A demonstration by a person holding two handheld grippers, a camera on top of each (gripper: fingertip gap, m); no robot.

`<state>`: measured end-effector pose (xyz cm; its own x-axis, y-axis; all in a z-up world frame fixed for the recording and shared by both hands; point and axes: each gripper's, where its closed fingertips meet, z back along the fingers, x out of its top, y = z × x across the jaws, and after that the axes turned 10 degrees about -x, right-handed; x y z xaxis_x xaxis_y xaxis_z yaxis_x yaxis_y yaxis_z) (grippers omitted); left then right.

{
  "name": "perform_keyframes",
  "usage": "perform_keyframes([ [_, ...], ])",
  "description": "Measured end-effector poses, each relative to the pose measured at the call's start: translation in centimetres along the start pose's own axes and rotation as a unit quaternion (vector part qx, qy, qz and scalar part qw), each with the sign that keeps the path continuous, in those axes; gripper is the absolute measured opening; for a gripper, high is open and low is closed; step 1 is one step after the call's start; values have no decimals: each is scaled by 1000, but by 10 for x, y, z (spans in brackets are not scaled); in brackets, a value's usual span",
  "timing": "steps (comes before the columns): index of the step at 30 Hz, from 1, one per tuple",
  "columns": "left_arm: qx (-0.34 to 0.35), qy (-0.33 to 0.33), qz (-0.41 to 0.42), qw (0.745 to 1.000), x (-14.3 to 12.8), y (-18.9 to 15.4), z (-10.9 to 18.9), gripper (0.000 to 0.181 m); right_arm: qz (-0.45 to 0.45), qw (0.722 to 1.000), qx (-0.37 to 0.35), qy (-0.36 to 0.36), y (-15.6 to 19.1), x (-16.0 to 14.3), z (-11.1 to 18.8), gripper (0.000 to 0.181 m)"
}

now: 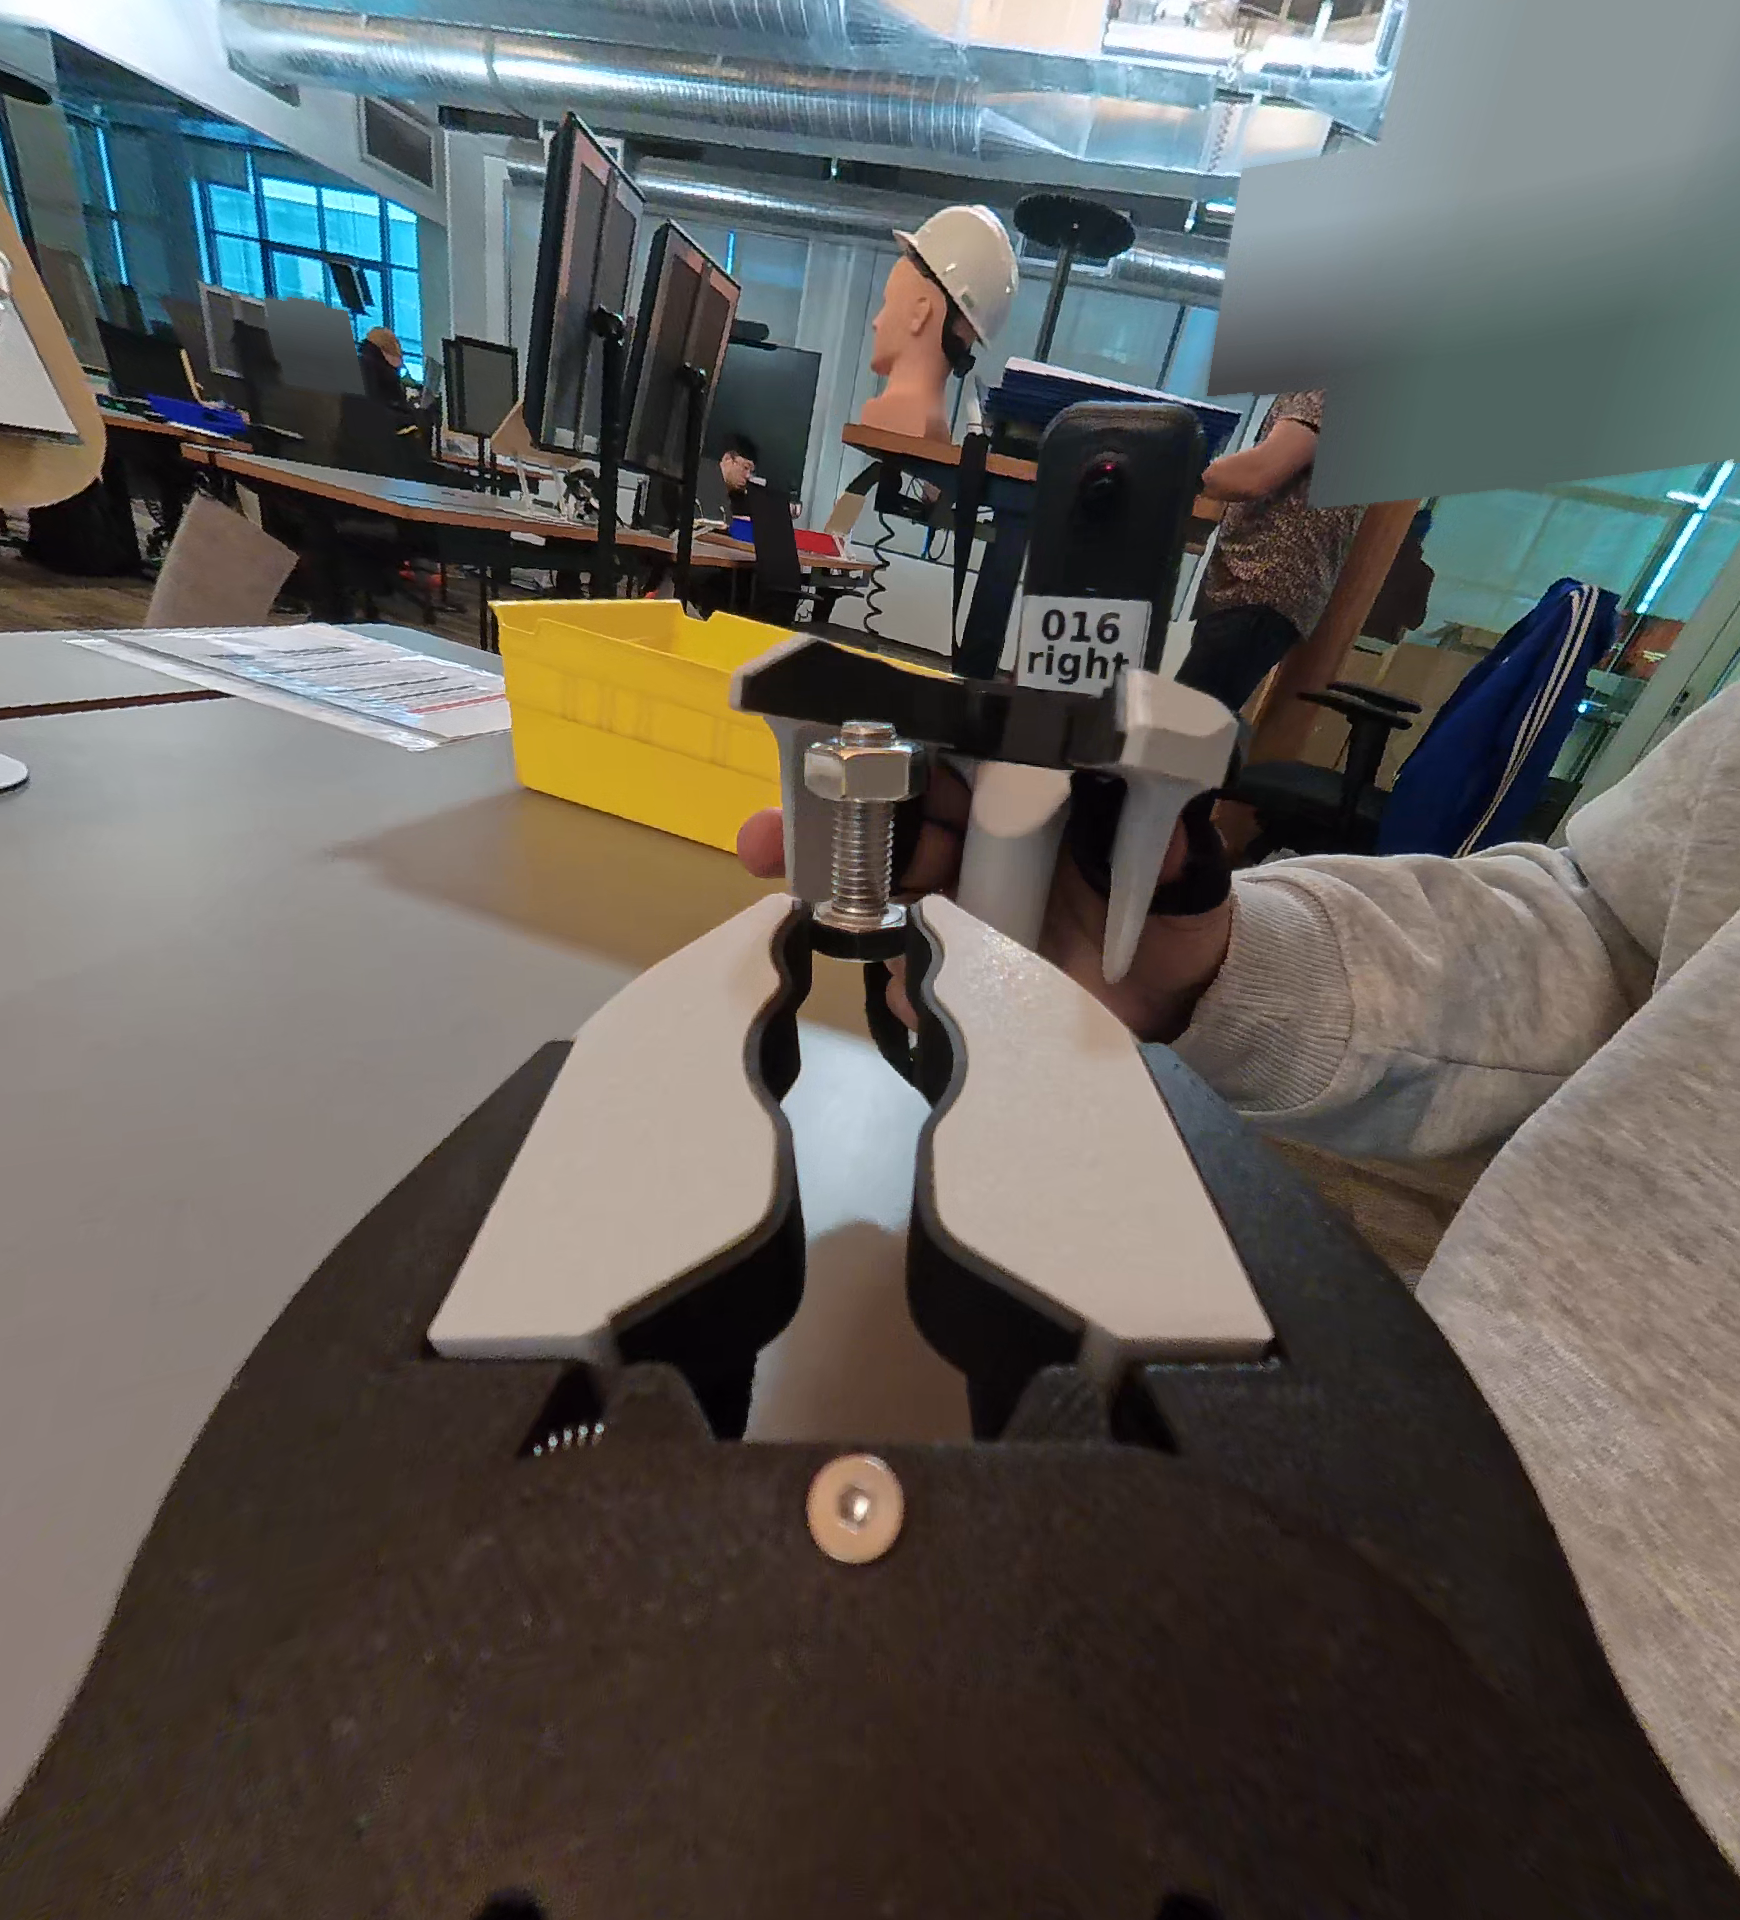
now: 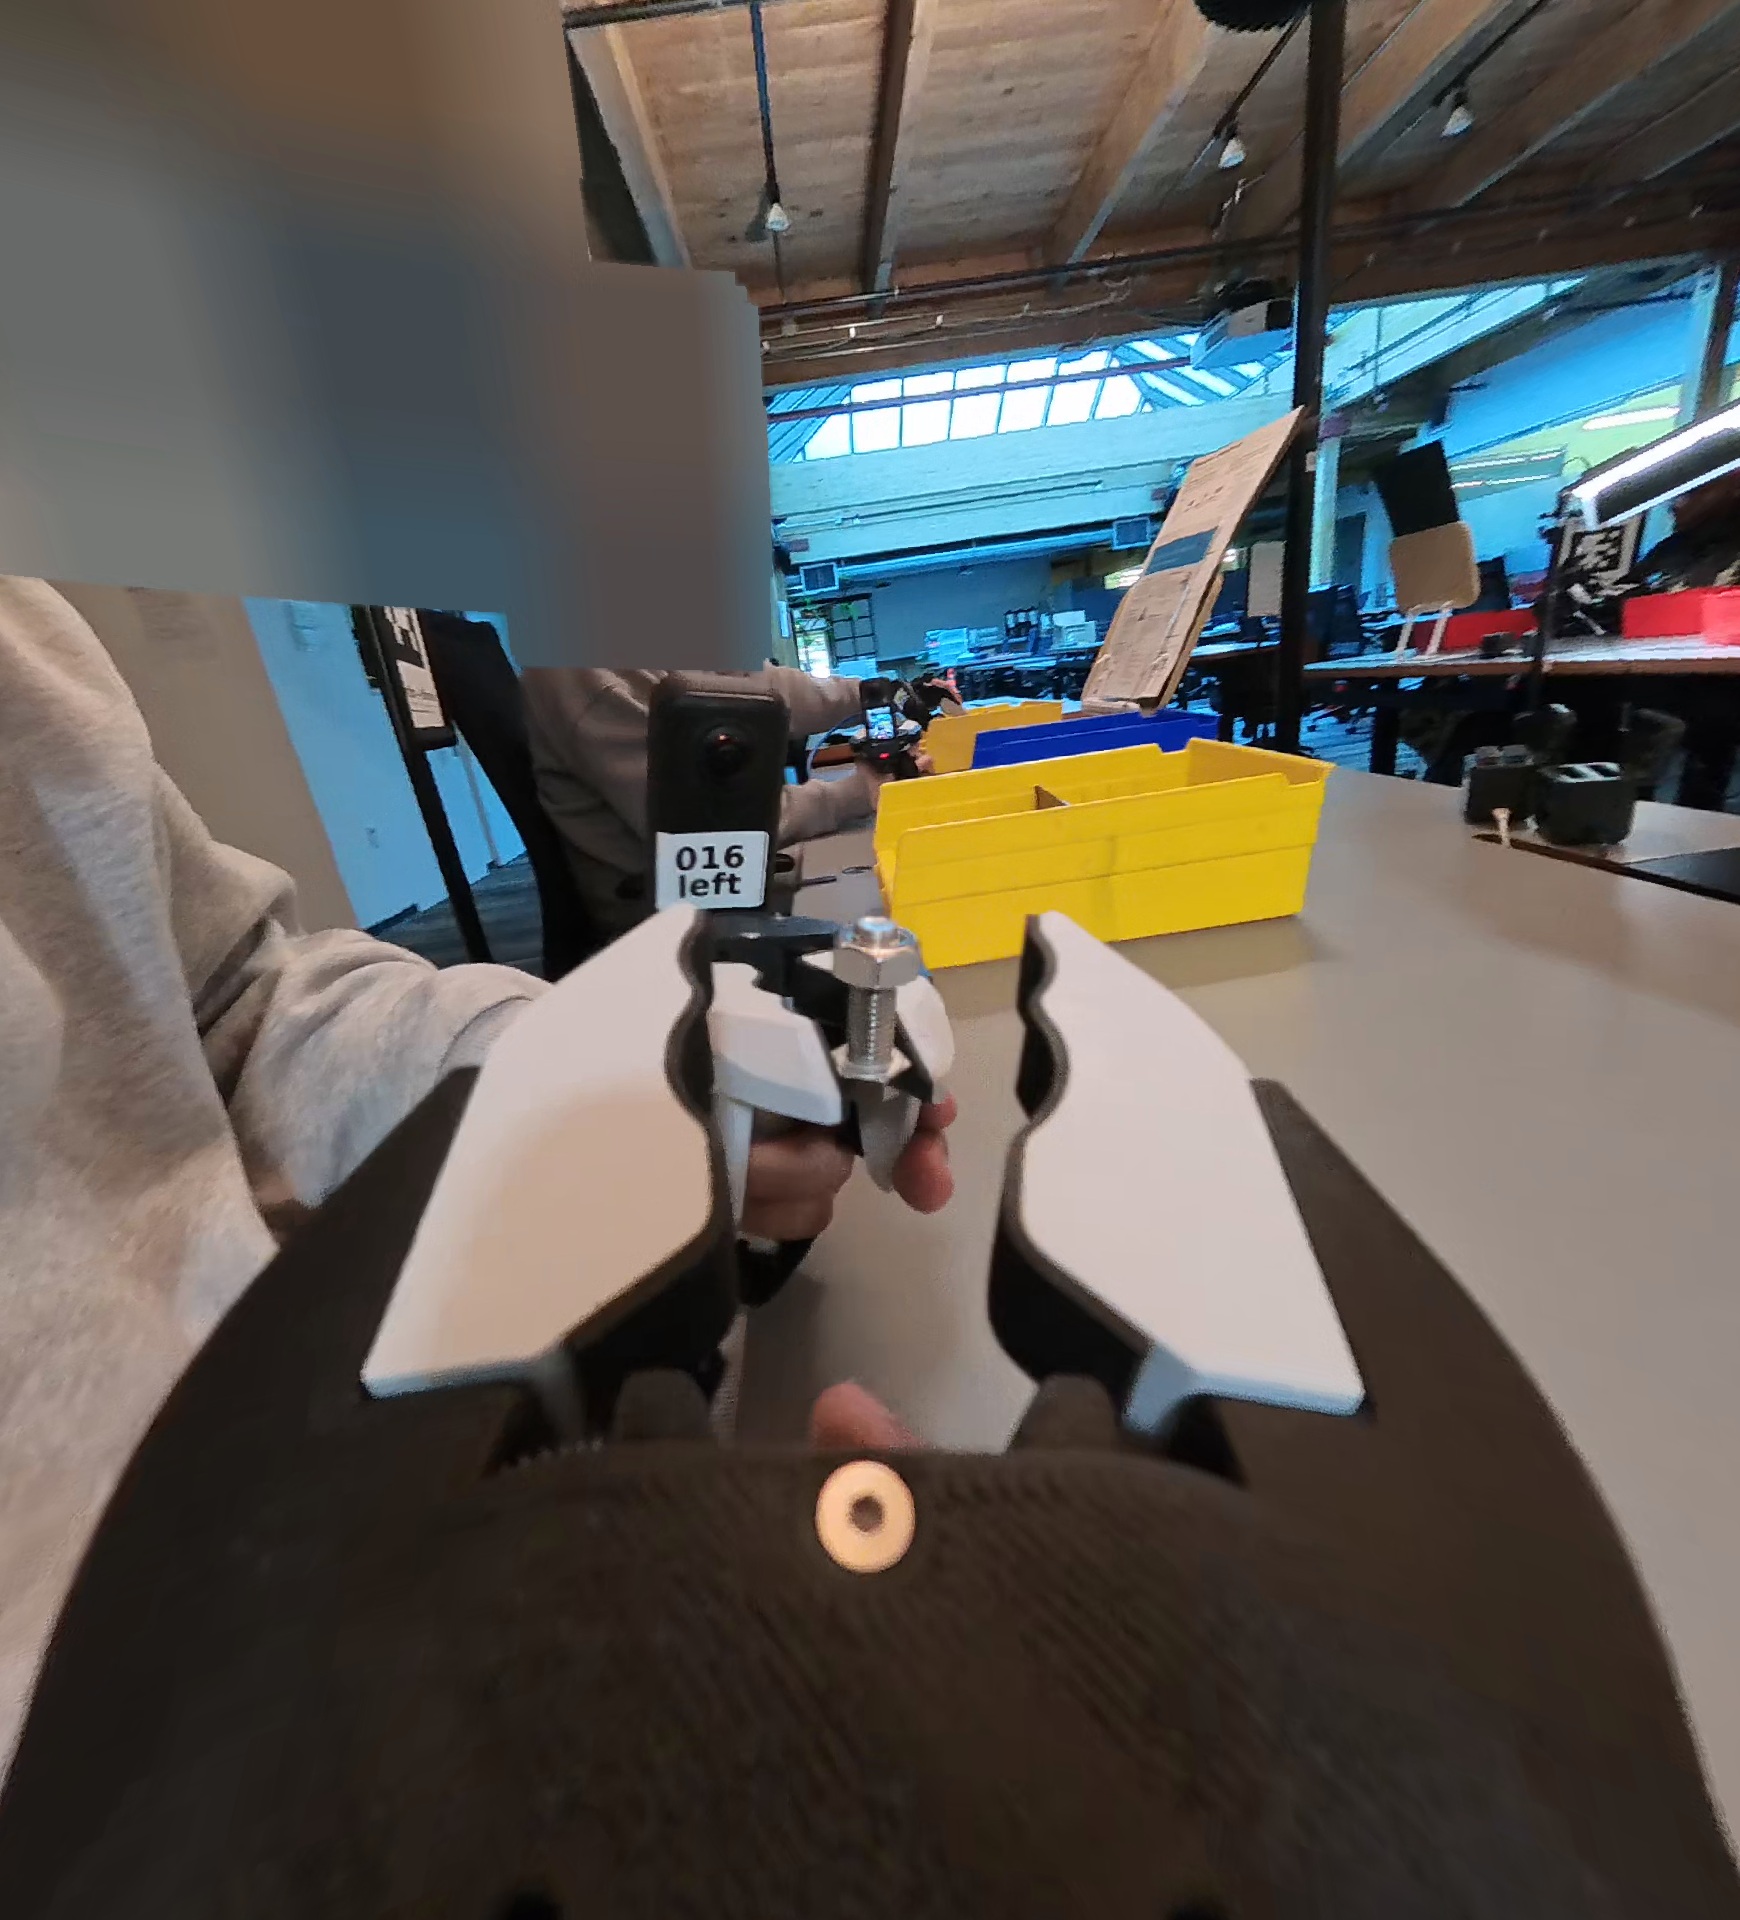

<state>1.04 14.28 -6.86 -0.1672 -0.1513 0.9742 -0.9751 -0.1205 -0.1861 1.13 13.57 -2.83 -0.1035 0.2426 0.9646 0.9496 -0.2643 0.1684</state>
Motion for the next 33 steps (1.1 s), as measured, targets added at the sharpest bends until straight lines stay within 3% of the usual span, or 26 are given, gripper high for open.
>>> perform_keyframes([
  [7, 9, -11, 11, 1000, 3, 7, -1, 17, 9, 1000, 13, 22, 10, -9, -2, 58],
  [11, -7, -21, 28, 999, 5, 9, -9, 17, -9, 999, 34, 37, 13, -9, 11, 17],
  [15, -34, -4, 25, 999, -1, 5, -26, 17, -22, 999, -2, 24, 2, -4, 24, 22],
  [22, -86, 14, 28, 996, -8, -6, -54, 17, 18, 995, -101, -6, -14, 4, 45, 56],
  [26, -89, 14, 42, 995, -10, -3, -62, 17, 19, 994, -103, -4, -9, 4, 52, 55],
  [30, -89, 11, 49, 995, -9, -1, -63, 17, 7, 997, -72, 4, 3, 4, 57, 28],
  [33, -89, 12, 43, 995, -9, -2, -62, 17, -5, 996, -84, 4, -3, 5, 59, 28],
])
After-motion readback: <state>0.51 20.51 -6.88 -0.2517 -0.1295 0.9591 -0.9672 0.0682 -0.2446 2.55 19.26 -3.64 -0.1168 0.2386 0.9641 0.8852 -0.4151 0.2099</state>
